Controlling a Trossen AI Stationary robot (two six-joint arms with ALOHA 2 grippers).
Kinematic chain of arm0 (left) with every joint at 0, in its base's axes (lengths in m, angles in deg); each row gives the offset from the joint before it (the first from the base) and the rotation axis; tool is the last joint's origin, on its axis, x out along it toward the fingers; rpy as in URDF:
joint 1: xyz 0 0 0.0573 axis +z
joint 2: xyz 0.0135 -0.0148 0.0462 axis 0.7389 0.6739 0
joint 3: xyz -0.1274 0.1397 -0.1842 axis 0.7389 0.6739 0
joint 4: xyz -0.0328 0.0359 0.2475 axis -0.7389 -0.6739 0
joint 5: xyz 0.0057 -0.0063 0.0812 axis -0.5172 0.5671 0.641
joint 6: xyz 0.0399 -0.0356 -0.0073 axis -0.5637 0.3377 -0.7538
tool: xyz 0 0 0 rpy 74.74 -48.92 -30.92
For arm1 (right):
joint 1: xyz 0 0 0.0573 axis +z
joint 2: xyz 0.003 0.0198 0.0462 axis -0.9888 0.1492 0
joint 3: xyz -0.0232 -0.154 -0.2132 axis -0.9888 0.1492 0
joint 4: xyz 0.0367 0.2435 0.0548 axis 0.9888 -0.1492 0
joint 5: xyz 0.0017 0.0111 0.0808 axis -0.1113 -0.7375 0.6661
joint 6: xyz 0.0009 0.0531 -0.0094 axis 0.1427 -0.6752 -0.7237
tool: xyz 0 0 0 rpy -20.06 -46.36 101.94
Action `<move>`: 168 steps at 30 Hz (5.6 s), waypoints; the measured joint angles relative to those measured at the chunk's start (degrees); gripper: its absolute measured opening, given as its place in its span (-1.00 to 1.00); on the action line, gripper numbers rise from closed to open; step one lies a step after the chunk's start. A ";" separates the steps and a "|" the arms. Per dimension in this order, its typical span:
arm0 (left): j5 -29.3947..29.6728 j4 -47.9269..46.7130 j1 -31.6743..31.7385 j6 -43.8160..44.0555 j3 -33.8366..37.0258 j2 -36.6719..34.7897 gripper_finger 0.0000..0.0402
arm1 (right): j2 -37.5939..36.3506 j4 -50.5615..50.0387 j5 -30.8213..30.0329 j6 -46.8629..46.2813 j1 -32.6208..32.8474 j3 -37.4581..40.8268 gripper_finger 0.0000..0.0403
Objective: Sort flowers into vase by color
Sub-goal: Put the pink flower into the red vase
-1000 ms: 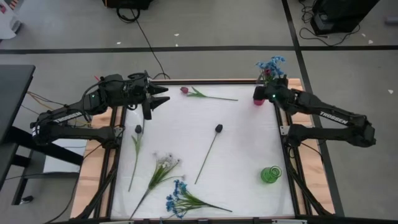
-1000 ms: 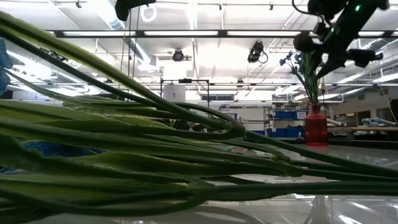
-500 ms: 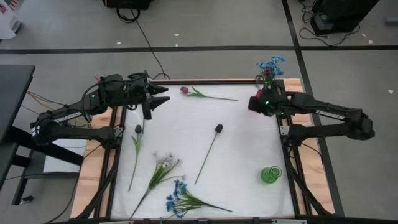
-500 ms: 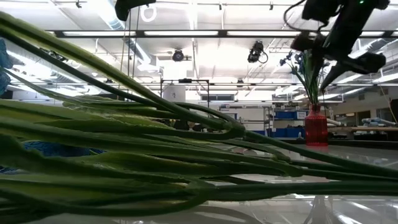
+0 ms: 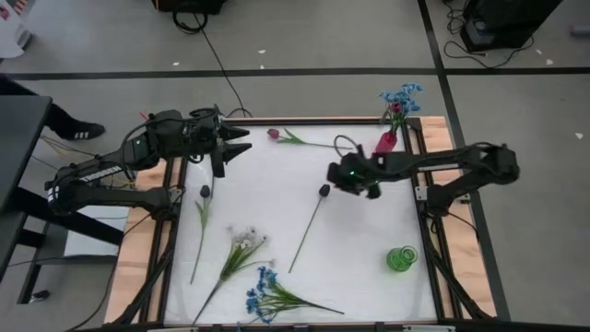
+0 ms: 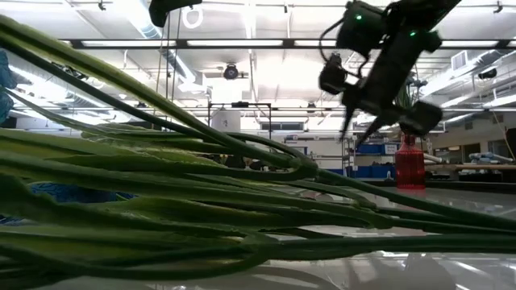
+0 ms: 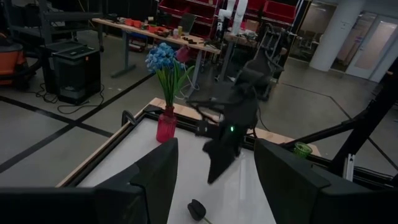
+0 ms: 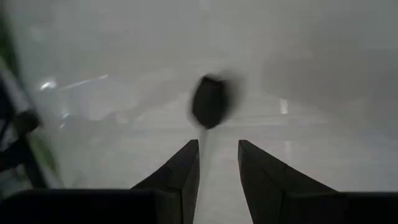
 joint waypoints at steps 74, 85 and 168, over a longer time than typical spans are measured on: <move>0.00 0.05 -0.01 -0.01 0.00 0.01 0.08 | 38.89 -12.52 -8.27 95.56 -12.52 -46.79 -0.42; 0.00 0.05 0.00 0.01 0.00 0.01 0.08 | 49.56 -23.46 -0.69 112.45 -20.56 -60.44 -0.42; 0.00 0.03 0.00 0.01 0.00 -0.01 0.08 | 9.51 -17.51 -19.87 81.96 -2.54 -53.49 -1.00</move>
